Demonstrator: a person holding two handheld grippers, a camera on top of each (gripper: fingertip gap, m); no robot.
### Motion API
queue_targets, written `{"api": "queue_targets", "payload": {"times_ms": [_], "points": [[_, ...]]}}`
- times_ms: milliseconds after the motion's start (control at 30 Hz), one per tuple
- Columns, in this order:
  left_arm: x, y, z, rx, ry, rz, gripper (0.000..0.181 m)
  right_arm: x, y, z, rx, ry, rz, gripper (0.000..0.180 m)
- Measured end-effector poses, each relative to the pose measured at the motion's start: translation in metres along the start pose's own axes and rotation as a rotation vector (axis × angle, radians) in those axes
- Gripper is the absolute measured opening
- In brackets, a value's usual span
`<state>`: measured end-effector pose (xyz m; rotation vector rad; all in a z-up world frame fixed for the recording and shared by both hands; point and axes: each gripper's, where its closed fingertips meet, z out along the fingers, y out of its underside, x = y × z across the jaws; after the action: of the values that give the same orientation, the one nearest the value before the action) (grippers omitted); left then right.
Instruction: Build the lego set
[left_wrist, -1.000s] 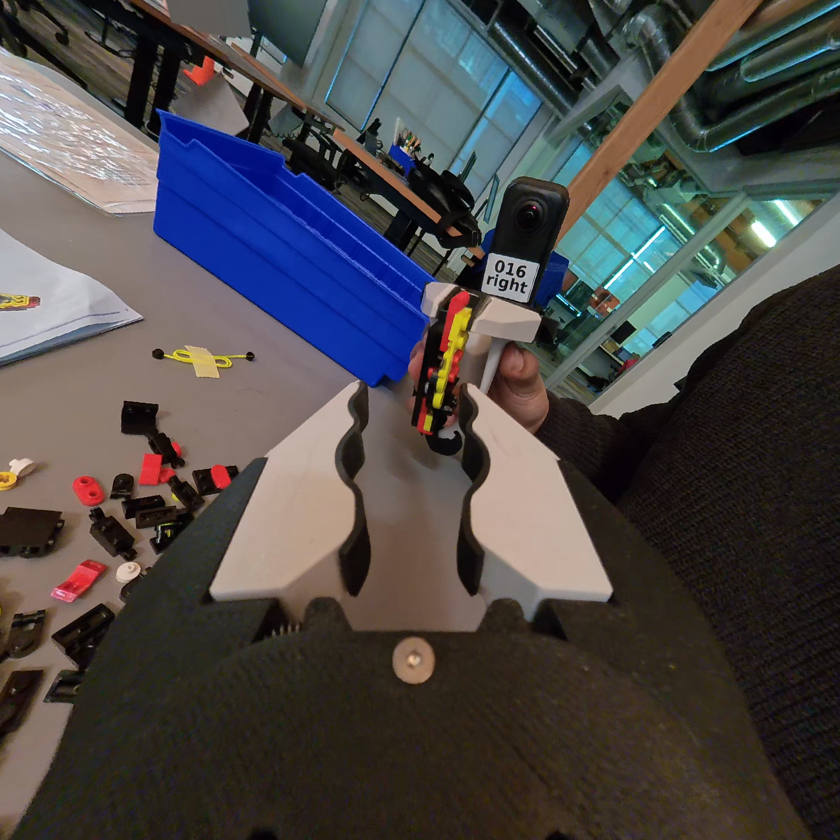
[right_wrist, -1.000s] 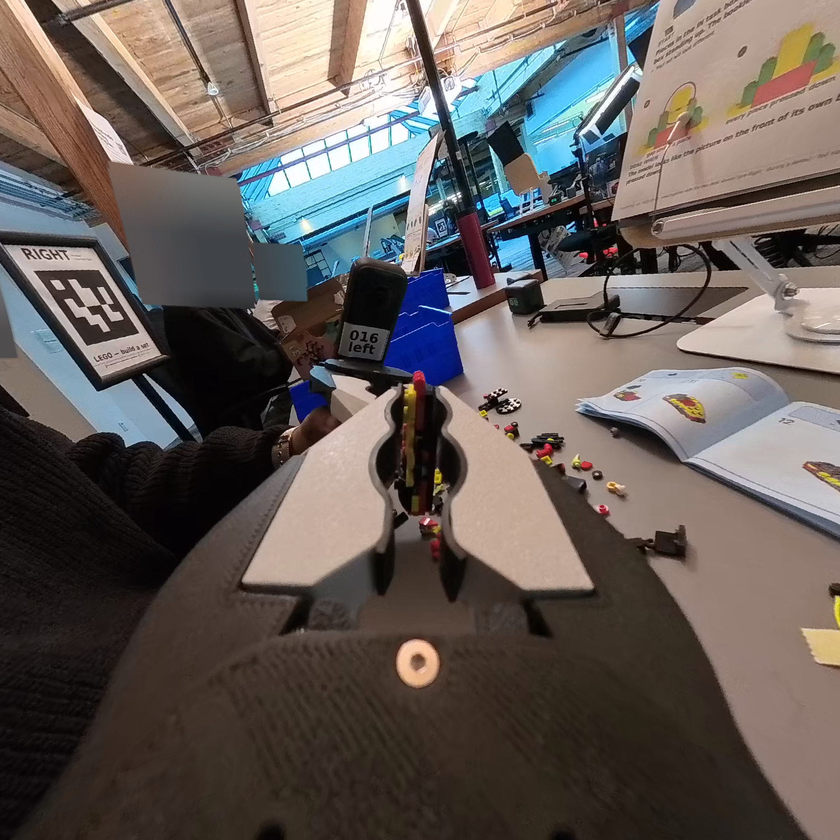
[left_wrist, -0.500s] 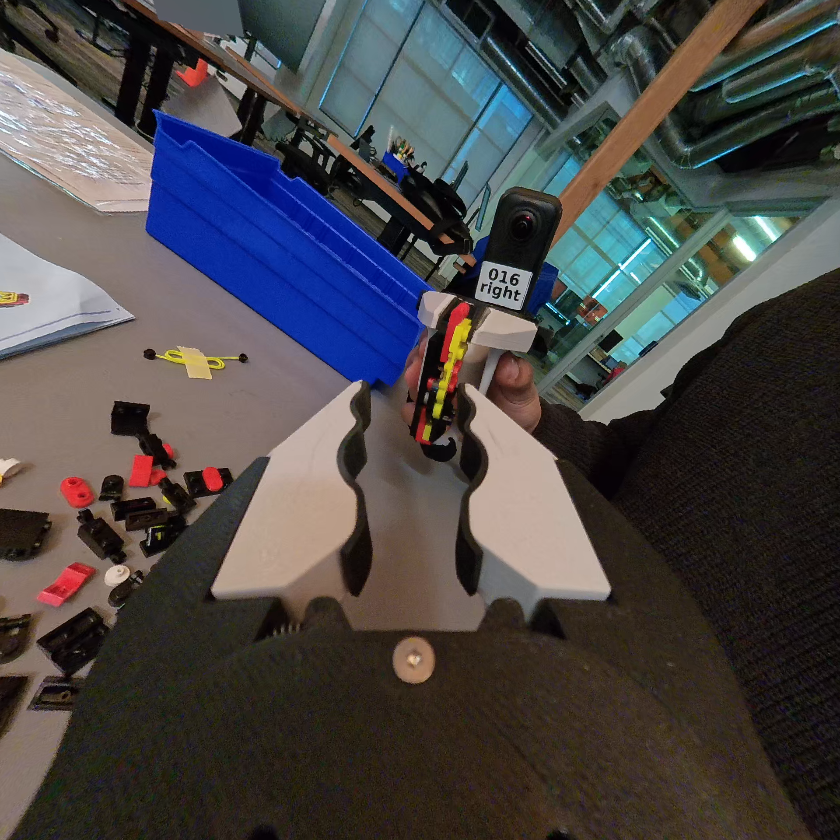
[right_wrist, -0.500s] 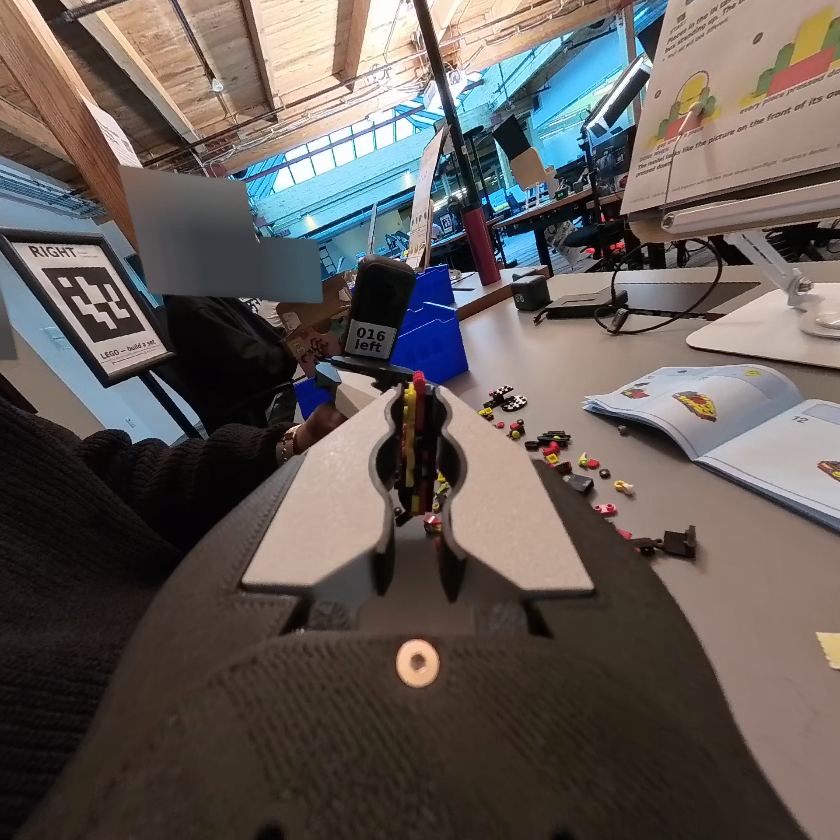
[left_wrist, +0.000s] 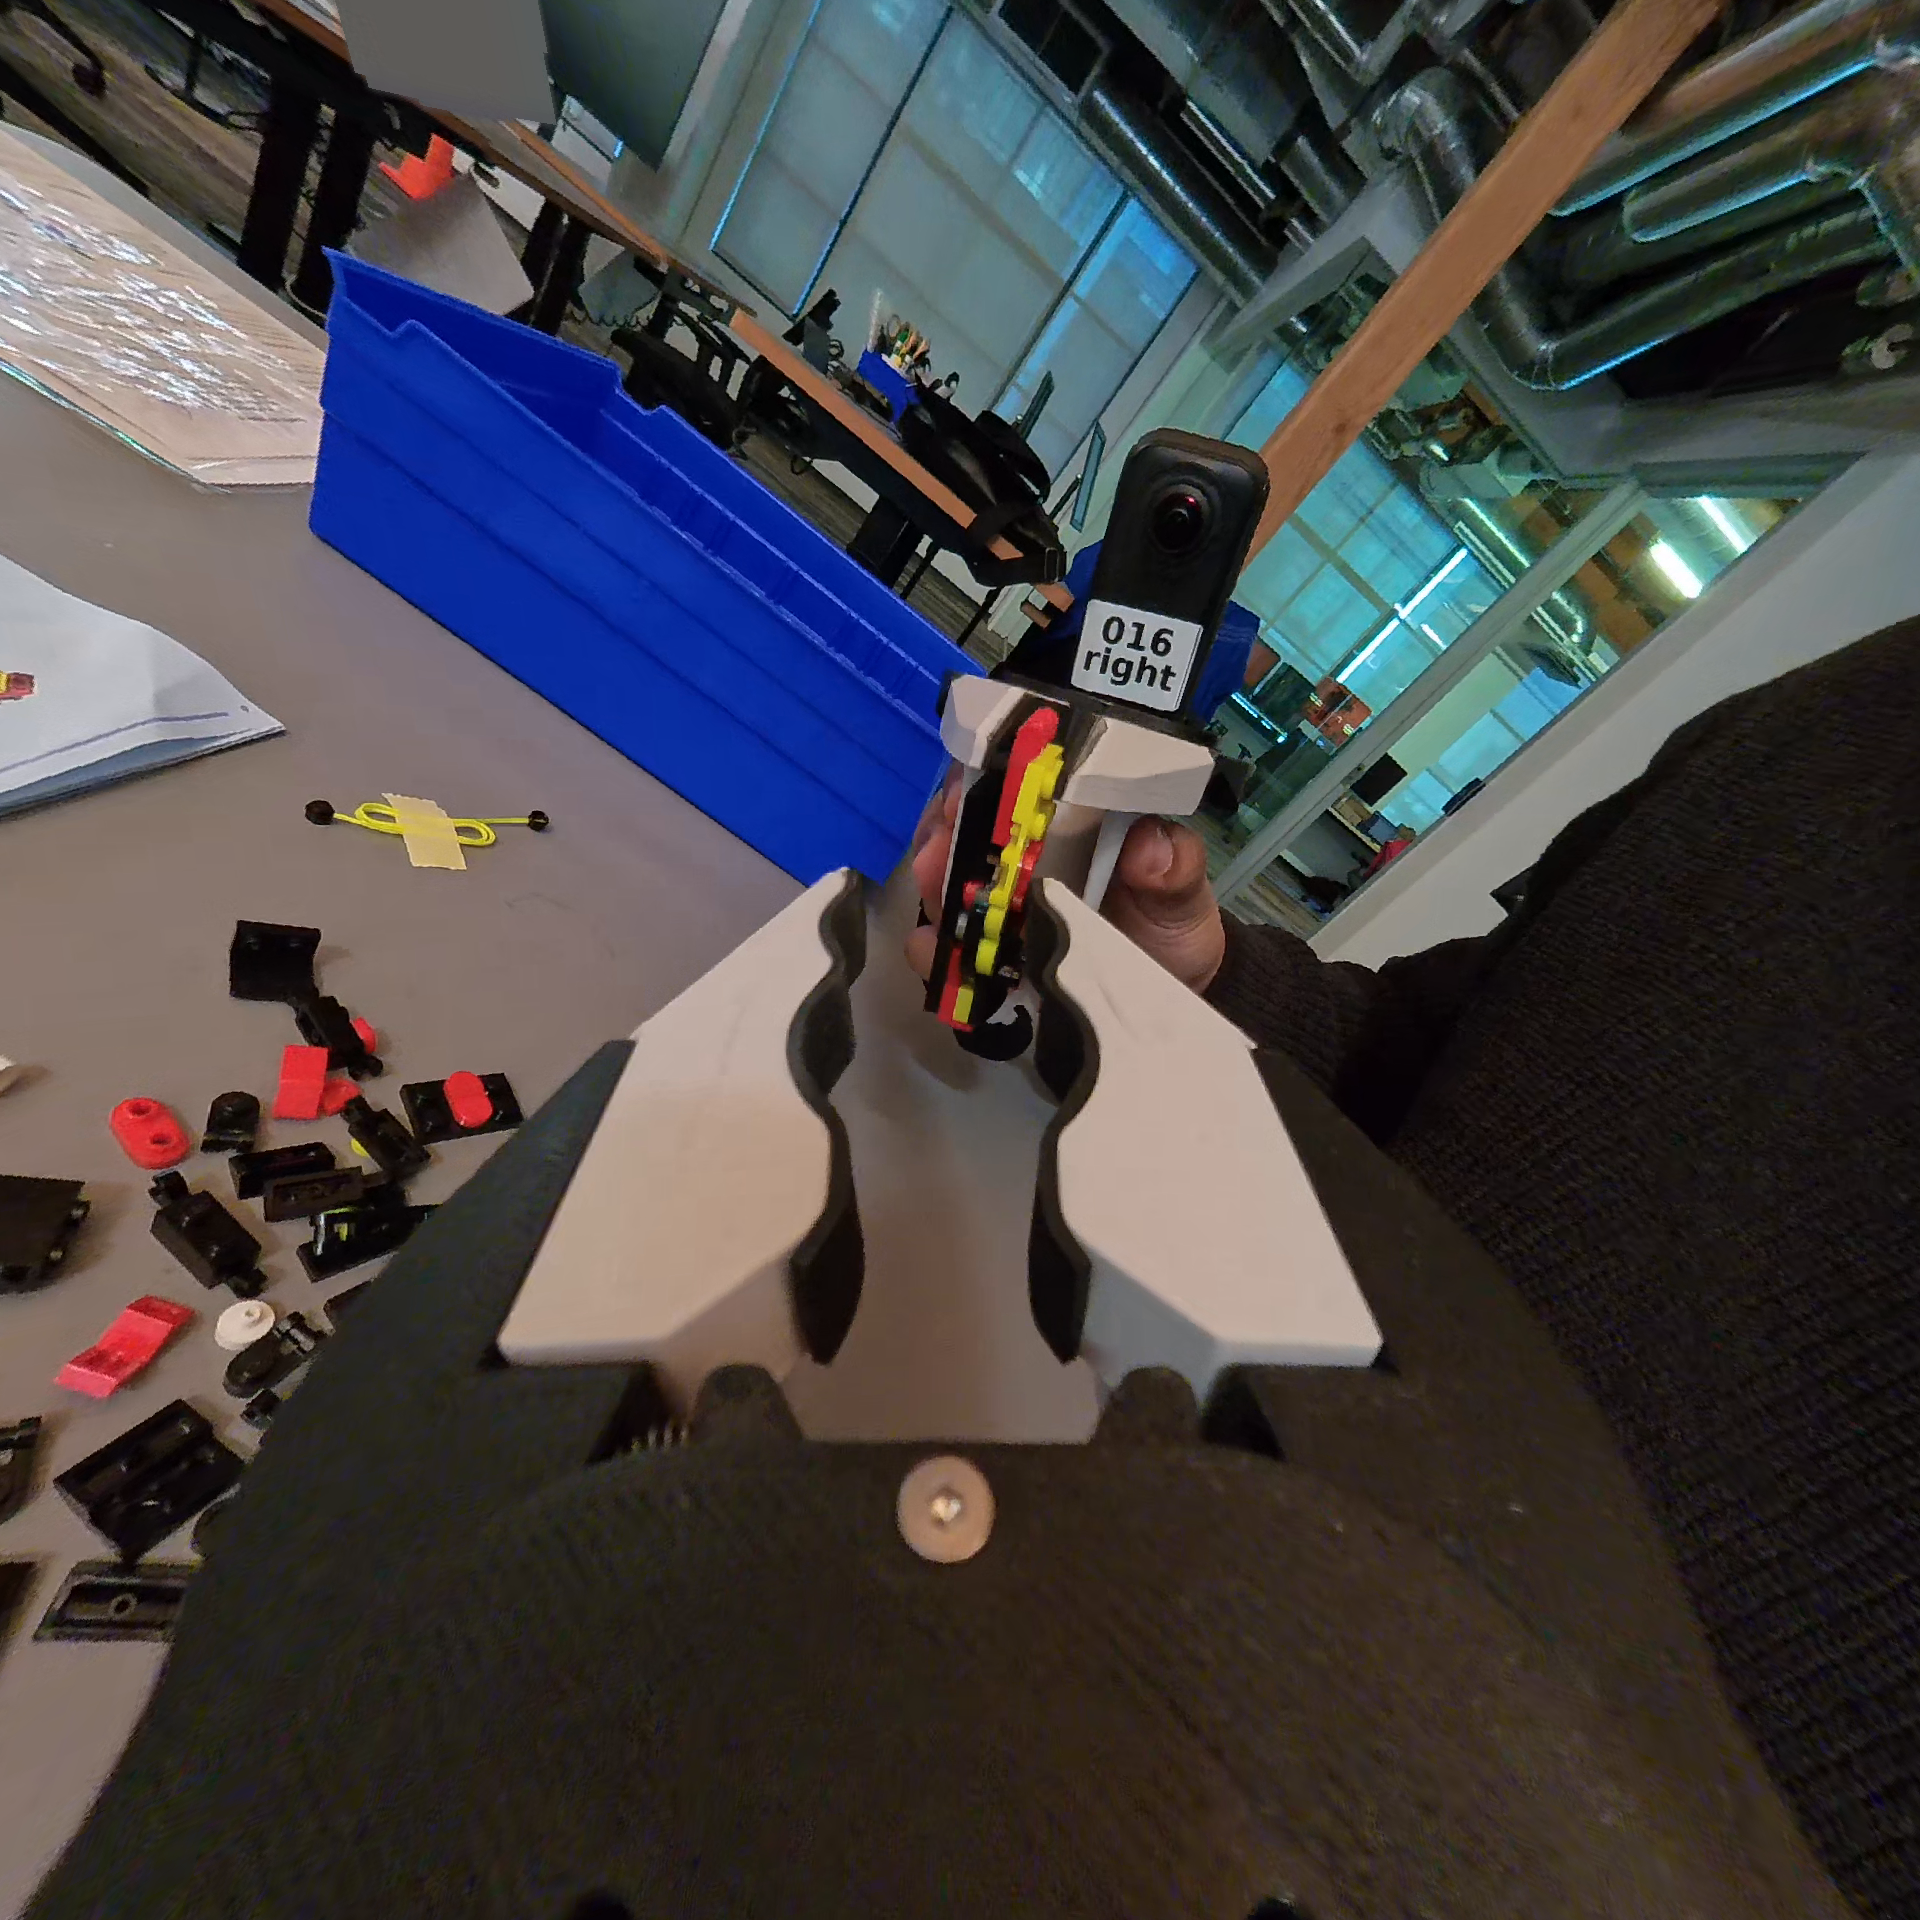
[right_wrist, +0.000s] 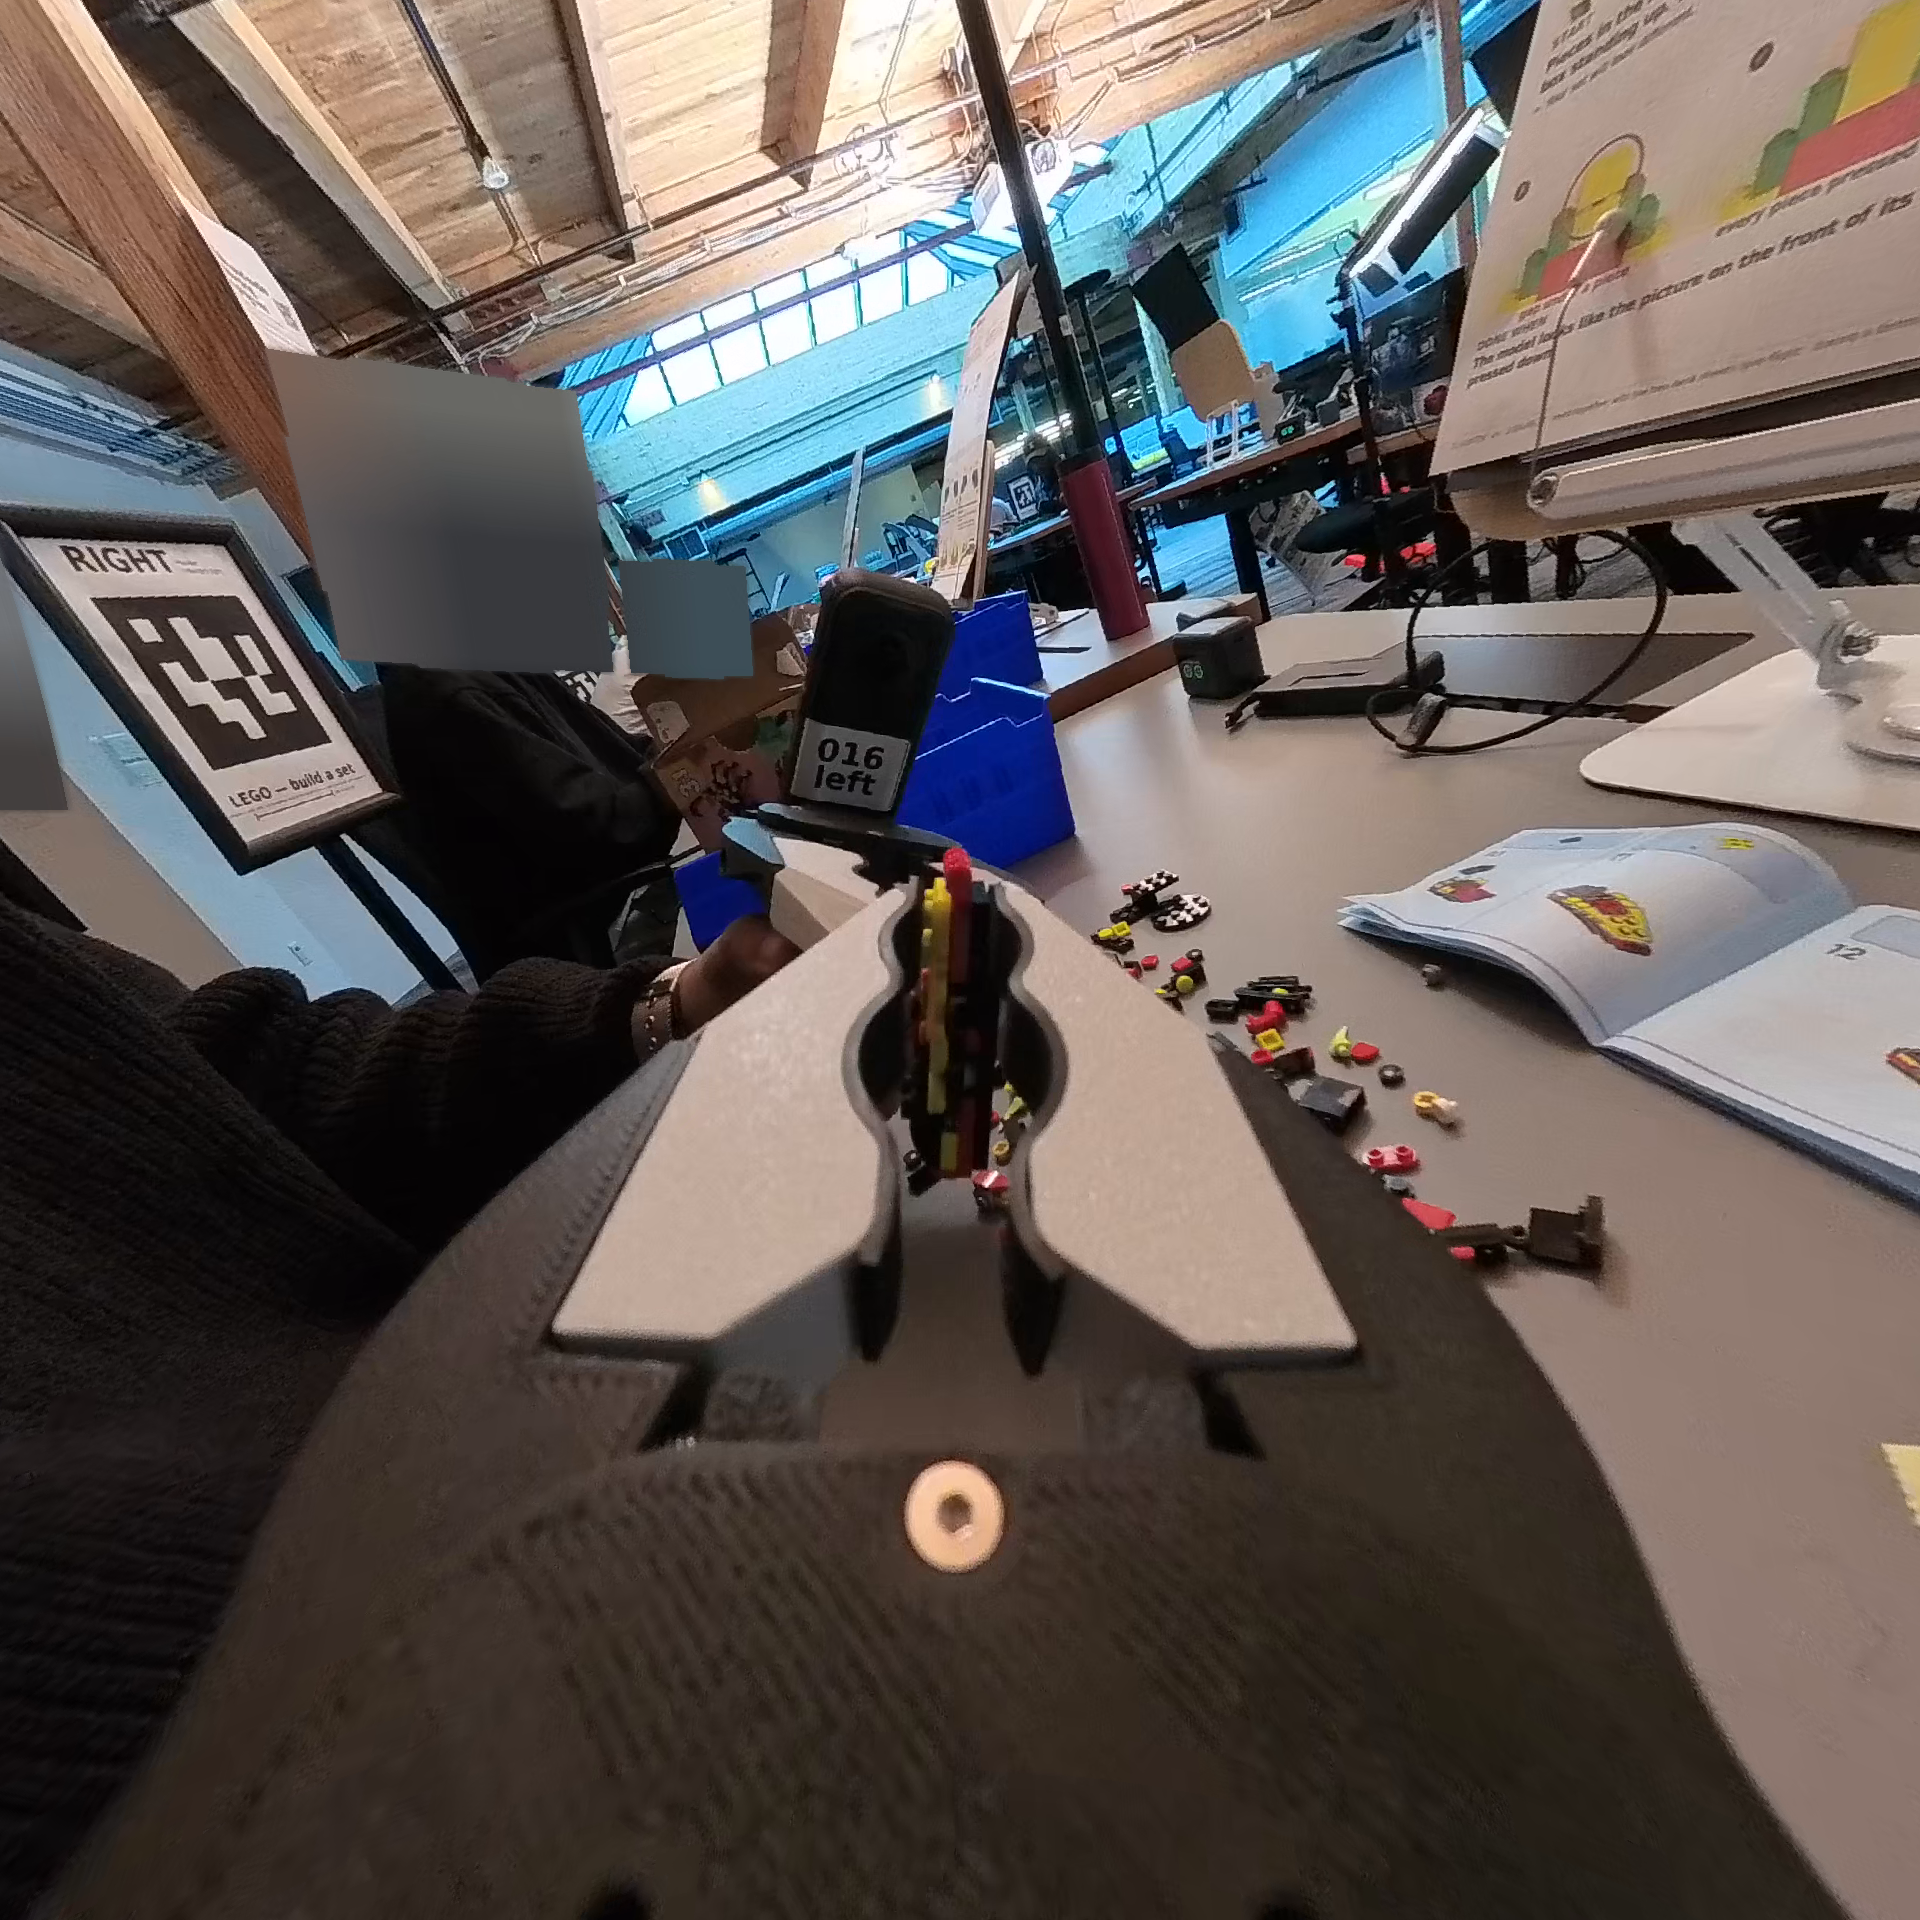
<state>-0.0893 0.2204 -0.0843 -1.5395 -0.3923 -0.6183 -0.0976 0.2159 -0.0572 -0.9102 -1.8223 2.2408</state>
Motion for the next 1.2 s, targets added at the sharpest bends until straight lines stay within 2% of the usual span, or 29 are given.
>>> {"api": "queue_targets", "payload": {"times_ms": [533,933,1200], "points": [[0.011,-0.004,0.010,0.021,0.084,-0.018,0.028,0.000,-0.001,-0.010,0.017,0.017,0.010,0.010],[0.015,-0.006,0.016,0.028,0.128,-0.024,0.013,0.000,0.001,-0.014,0.009,0.027,0.014,0.010],[0.018,-0.006,0.015,0.022,0.124,0.019,0.012,-0.002,-0.001,-0.014,0.021,0.017,0.008,0.010]]}}
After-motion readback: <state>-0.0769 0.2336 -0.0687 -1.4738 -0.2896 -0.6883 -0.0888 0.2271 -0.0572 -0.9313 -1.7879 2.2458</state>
